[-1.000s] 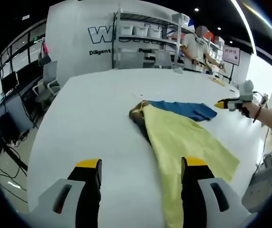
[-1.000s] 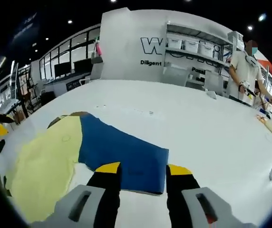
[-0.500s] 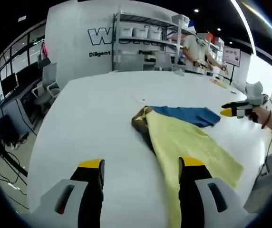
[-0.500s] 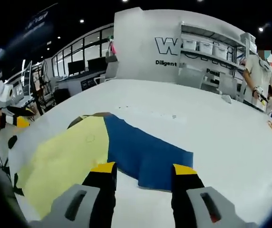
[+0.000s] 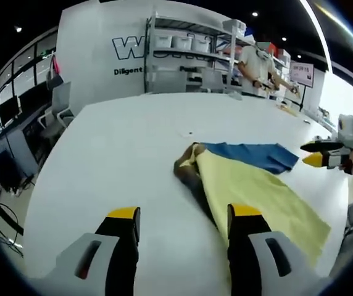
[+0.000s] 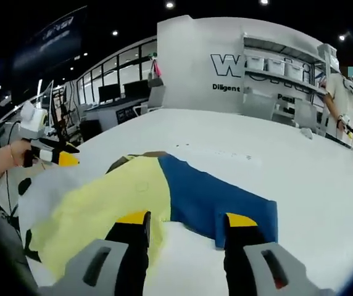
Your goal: Fold the garment on the visible template until the final outline fits inside the template.
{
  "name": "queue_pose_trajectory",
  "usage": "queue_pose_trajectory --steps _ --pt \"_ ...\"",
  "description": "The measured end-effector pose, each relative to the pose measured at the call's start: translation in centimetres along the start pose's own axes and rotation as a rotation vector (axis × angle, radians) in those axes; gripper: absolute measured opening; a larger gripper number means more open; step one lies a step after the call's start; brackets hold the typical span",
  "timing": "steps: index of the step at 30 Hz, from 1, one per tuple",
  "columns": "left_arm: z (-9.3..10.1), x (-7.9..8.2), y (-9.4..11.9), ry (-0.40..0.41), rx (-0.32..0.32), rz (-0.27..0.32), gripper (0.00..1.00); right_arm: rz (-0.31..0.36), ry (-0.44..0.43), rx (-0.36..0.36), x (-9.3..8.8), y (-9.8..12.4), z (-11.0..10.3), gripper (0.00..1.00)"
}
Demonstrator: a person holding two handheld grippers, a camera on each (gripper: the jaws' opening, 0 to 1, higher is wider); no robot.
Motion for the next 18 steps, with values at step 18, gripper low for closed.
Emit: queue_pose_trajectory --steps 18 --pt "1.8 -0.4 -7.4 0.080 -0.060 -0.040 0.27 -0.079 -0.044 0.064 -4.3 -2.2 -2.3 0.45"
Point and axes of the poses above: the point that each gripper's makers call its tool centre point, and the gripper's own axes: y roughly backward along the fingers, z roughly to its right, x roughly out of its top, the point moved 3 cm from there along y, roughly backward along the fingers, and after that the axes turned 13 degrees about x, right-handed, at the moved point
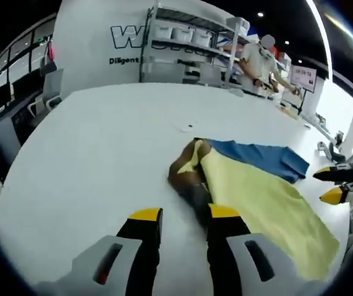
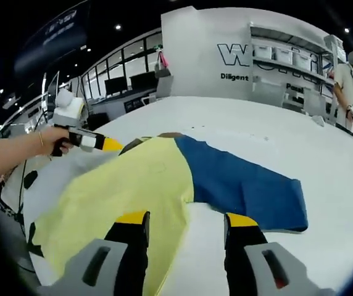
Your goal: Fold the garment on the visible template until the final outline fits inside the template.
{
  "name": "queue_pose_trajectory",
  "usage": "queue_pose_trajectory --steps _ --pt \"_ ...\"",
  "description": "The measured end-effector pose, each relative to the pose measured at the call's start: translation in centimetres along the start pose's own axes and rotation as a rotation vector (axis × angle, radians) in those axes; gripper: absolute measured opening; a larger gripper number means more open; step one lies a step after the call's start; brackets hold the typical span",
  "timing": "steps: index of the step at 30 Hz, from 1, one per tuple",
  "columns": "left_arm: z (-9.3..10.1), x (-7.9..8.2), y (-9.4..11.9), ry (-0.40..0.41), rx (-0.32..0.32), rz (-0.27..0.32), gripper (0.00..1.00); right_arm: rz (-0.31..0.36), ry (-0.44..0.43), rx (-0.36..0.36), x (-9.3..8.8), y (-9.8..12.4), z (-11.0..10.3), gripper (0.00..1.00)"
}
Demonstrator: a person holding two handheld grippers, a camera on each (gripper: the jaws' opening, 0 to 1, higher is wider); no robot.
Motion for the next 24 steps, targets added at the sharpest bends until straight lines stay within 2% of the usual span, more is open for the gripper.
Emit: queue_pose_trajectory --steps 3,8,14,15,16,20,24 --pt "0.3 0.2 -0.6 0.003 -0.014 0.010 0.27 -0.018 -0.009 0.008 -0.9 -0.5 -0.2 0.44" --pt "1.1 0.2 -1.6 -0.031 -0.048 -0.017 0.24 -0.024 -0.024 0.018 -1.5 -0.7 -0.2 0.43" --pt "2.2 -0.1 -2.7 -0.049 -0.090 -0.056 0.12 -0.007 -0.059 0.033 -1.4 -1.2 -0.4 0.38" --pt "2.1 0.0 -2.9 -0.057 -0.091 -0.039 0.11 -0.009 -0.063 0.032 -1.5 -1.4 -0.4 0.38" --pt "2.1 -0.2 -3.0 -0.048 -0.092 -0.055 0.09 -0.011 -0.061 0.030 -1.5 -1.5 -0.4 0.36" --pt "1.7 -0.2 -3.2 -0.050 -0.096 -0.053 0.07 -0.022 -0.079 0.025 -1.8 -1.9 -0.3 0.26" --pt "1.5 0.0 -3.0 -0.092 -0.087 -0.035 0.04 -0.037 -0.089 0.011 -2.1 -2.2 -0.3 0.23"
Point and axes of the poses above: the point that each gripper's makers call its tool centre point, and the gripper's own axes: y roughly backward along the fingers, z roughly to its right, x roughly out of its top, the point moved 3 cm from there along y, roughly backward along the fingers, and after that the axes turned 13 degrees about x, right-handed, at the moved point
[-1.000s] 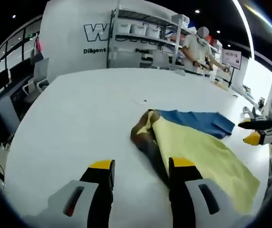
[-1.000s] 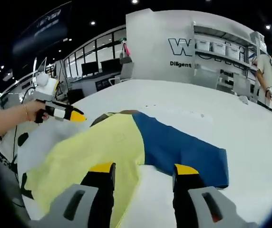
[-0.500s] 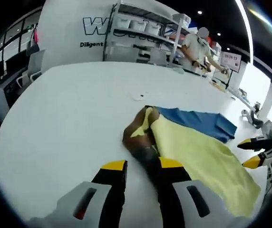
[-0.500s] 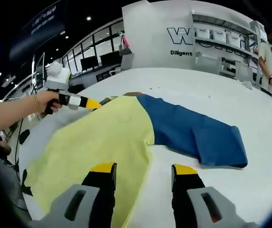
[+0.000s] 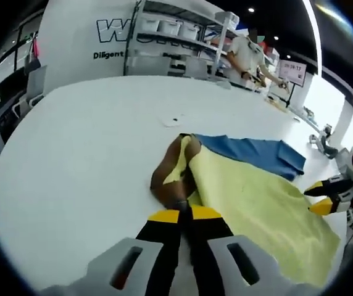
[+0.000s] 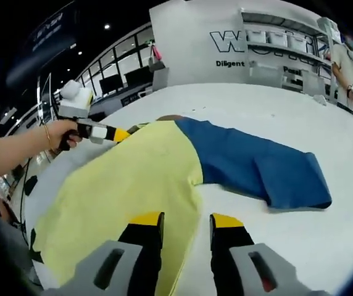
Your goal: Fold the garment on the visible template until the final outline fits inside the template.
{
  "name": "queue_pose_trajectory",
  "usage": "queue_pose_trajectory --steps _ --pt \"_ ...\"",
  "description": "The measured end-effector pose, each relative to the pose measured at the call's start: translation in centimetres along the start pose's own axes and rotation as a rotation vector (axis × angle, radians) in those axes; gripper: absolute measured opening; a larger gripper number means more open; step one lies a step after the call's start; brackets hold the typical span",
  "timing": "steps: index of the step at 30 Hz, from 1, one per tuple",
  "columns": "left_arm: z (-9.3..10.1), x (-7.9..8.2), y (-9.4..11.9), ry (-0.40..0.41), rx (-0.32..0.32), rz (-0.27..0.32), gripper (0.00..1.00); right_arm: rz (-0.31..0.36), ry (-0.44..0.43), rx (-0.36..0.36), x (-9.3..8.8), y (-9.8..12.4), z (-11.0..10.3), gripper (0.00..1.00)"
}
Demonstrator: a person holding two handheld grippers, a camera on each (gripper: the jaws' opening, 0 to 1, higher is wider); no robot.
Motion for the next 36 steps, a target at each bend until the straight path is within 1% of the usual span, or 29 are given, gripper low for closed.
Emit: queue_pose_trajectory --steps 1,3,4,5,6,7,8,10,11,13,17,19,22,23,24,25,26,27,28,30,31,32,36 --pt "0.0 0.1 0.1 -0.010 0.000 0.006 0.04 -0.002 0.001 -0.002 -0.1 0.0 0.0 0.20" --pt "-0.1 0.2 0.3 -0.043 0.001 0.013 0.04 -0.003 0.014 -0.027 0.0 -0.1 0.2 0.15" --pt "-0.1 0.2 0.3 -0.056 0.003 0.005 0.04 -0.013 0.017 -0.048 -0.1 -0.1 0.4 0.11" --pt "-0.2 0.2 0.3 -0.076 0.005 0.000 0.04 -0.032 0.044 -0.085 -0.1 0.0 0.9 0.07" --pt "-0.3 0.3 0.3 -0.099 0.005 -0.003 0.04 -0.041 0.049 -0.097 -0.2 0.1 1.0 0.00" --pt "-0.5 0.7 0.4 -0.105 0.013 -0.001 0.04 -0.073 0.084 -0.136 -0.2 0.4 1.3 0.00" --pt "-0.6 0.9 0.4 -0.105 0.014 0.001 0.04 -0.066 0.057 -0.112 -0.1 0.0 1.0 0.00" --pt "-0.8 1.4 0.5 -0.104 0.009 0.002 0.04 -0.064 0.032 -0.111 0.0 0.1 1.2 0.00" --pt "-0.8 1.5 0.6 -0.114 0.004 0.002 0.04 -0.065 0.024 -0.108 0.0 0.1 1.3 0.00" --pt "-1.2 1.6 0.4 -0.151 0.021 -0.018 0.04 -0.044 -0.028 -0.101 0.0 0.2 1.3 0.00" --pt "-2.2 2.1 0.3 -0.137 0.039 -0.015 0.04 -0.054 0.002 -0.101 -0.1 0.2 1.1 0.00" --pt "-3.0 2.3 0.2 -0.147 0.056 -0.020 0.04 -0.067 0.034 -0.107 -0.1 0.1 1.0 0.00" --pt "-3.6 2.7 0.1 -0.172 0.054 -0.025 0.04 -0.075 0.016 -0.108 0.0 0.2 1.1 0.00" --pt "-3.7 2.8 0.1 -0.167 0.050 -0.026 0.04 -0.077 0.013 -0.105 0.0 0.2 1.1 0.00" --pt "-3.5 2.8 0.1 -0.165 0.044 -0.026 0.04 -0.056 0.003 -0.065 0.1 0.2 0.7 0.00" --pt "-3.5 2.7 0.1 -0.166 0.042 -0.030 0.04 -0.026 -0.025 -0.035 0.3 0.1 0.2 0.00" --pt "-3.4 2.7 0.1 -0.173 0.044 -0.030 0.04 -0.007 -0.059 -0.012 0.4 0.2 -0.3 0.05" --pt "-3.3 2.7 0.1 -0.177 0.044 -0.029 0.04 0.011 -0.106 0.005 0.5 0.2 -0.8 0.15" --pt "-3.3 2.6 0.0 -0.183 0.045 -0.029 0.04 -0.001 -0.106 0.015 0.4 0.2 -1.0 0.17" --pt "-3.4 2.6 -0.1 -0.183 0.048 -0.034 0.04 -0.011 -0.081 0.004 0.3 0.1 -1.2 0.13" --pt "-3.4 2.6 -0.1 -0.180 0.048 -0.035 0.04 -0.019 -0.053 -0.004 0.3 0.1 -1.1 0.13" --pt "-3.3 2.6 -0.1 -0.175 0.047 -0.035 0.04 -0.014 -0.050 -0.018 0.4 -0.1 -1.1 0.13" --pt "-3.4 2.5 0.0 -0.168 0.048 -0.037 0.04 -0.021 -0.065 -0.021 0.5 -0.8 -1.0 0.12"
Point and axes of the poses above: the point that each gripper's makers call its tool centre point, and the gripper's own axes: y roughly backward along the fingers, z roughly to its right, x roughly out of its top, the point moved 3 cm from there along y, roughly backward along the fingers, and after that the axes turned 13 degrees about x, right-handed, at the moved point
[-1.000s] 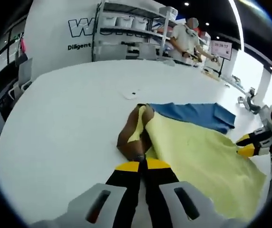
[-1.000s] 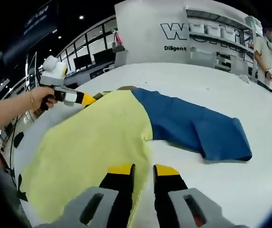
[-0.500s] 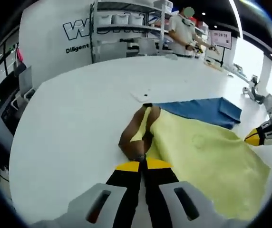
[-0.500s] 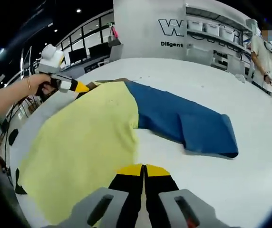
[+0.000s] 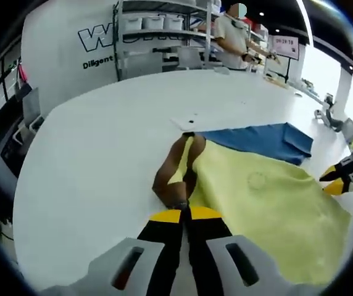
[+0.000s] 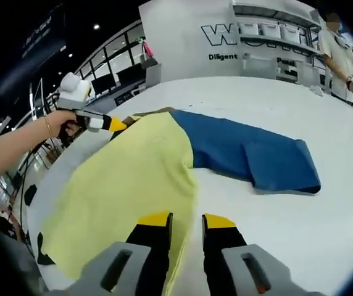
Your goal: Fold the garment on the visible template until the final outline fits inside the template.
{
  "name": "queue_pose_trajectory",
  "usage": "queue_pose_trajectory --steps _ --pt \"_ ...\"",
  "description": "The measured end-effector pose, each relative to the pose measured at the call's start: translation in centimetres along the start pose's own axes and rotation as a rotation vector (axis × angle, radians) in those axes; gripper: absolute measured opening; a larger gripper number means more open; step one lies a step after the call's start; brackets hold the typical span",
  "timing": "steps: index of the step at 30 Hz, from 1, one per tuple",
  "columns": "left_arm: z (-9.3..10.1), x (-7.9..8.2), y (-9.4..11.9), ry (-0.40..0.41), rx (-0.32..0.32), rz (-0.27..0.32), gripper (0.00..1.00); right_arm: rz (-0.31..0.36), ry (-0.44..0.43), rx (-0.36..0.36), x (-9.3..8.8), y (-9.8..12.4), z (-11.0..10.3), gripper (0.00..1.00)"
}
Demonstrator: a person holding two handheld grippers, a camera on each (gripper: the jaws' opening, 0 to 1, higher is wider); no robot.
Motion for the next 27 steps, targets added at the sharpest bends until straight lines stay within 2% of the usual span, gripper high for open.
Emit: queue_pose_trajectory --steps 3,4,6,12,18,27 --pt "0.0 0.0 0.0 -0.001 0.001 -0.001 0.04 -0.027 0.028 -0.014 -0.1 -0.6 -0.3 0.09" --pt "0.0 0.0 0.0 0.000 0.000 -0.001 0.04 -0.013 0.060 -0.030 0.3 -0.7 -0.1 0.07" --pt "0.0 0.0 0.0 0.000 0.000 -0.001 0.04 -0.063 0.088 -0.075 0.1 -0.5 0.1 0.00" --pt "-0.1 -0.1 0.0 -0.002 0.001 -0.001 0.04 -0.063 0.069 -0.069 0.1 -0.5 0.3 0.00" --pt "-0.3 -0.3 -0.1 -0.002 0.005 -0.008 0.04 -0.081 0.042 -0.075 -0.5 0.4 0.8 0.00" --pt "-1.7 -0.3 -0.6 -0.009 0.040 -0.013 0.04 -0.110 0.070 -0.108 -0.9 1.9 1.8 0.00"
Point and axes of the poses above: the point that each gripper's makers call its tool centre point, and the gripper's own axes: y roughly backward along the fingers, z roughly to its right, x roughly out of its top, the point moved 3 cm from there along y, roughly backward along the fingers, and after that the axes turned 13 degrees about x, right-handed, at the moved point
